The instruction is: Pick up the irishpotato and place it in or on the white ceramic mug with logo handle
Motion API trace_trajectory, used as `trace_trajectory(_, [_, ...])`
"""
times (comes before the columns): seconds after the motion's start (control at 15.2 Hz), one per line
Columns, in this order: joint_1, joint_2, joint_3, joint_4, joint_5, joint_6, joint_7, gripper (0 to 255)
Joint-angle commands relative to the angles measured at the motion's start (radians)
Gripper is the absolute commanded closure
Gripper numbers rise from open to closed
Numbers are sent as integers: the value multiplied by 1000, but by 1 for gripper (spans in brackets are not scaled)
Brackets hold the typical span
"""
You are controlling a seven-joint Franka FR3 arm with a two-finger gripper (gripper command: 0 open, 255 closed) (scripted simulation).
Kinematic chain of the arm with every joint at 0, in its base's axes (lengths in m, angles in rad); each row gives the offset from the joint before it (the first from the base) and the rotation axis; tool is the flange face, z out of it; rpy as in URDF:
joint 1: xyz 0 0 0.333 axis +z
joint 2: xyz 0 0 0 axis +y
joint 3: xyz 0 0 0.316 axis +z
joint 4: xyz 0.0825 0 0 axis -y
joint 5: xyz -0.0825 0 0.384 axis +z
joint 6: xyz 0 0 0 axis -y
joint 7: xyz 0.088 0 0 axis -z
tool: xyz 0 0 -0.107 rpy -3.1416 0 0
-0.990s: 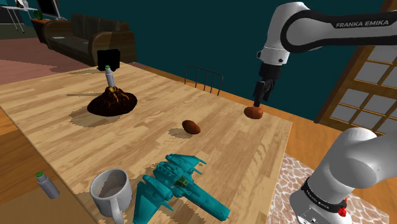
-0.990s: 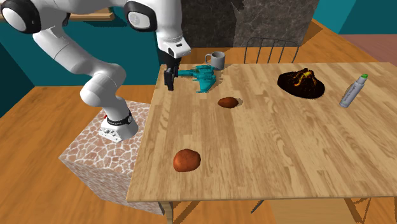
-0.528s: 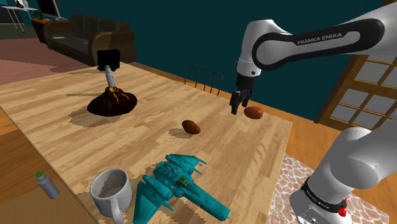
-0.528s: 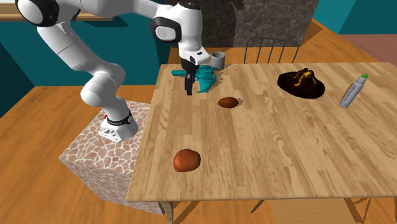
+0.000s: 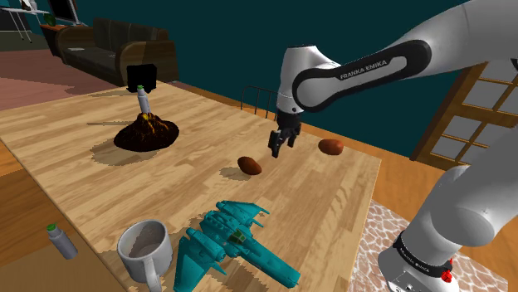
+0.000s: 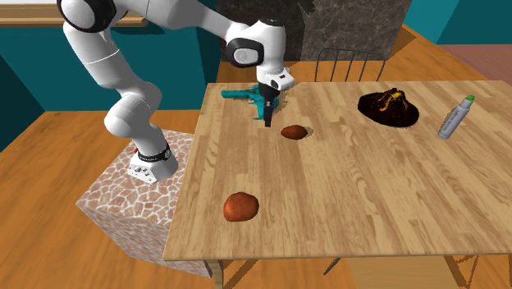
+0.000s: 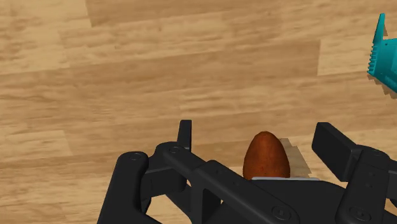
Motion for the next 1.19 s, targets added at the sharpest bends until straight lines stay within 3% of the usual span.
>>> trace_trajectory(0.0, [4, 75, 21, 41, -27, 42, 39, 0])
trace_trajectory(0.53, [42, 374, 57, 256, -176, 131, 193, 0])
trace_trajectory(1.12, [45, 436, 46, 227, -206, 219, 213, 0])
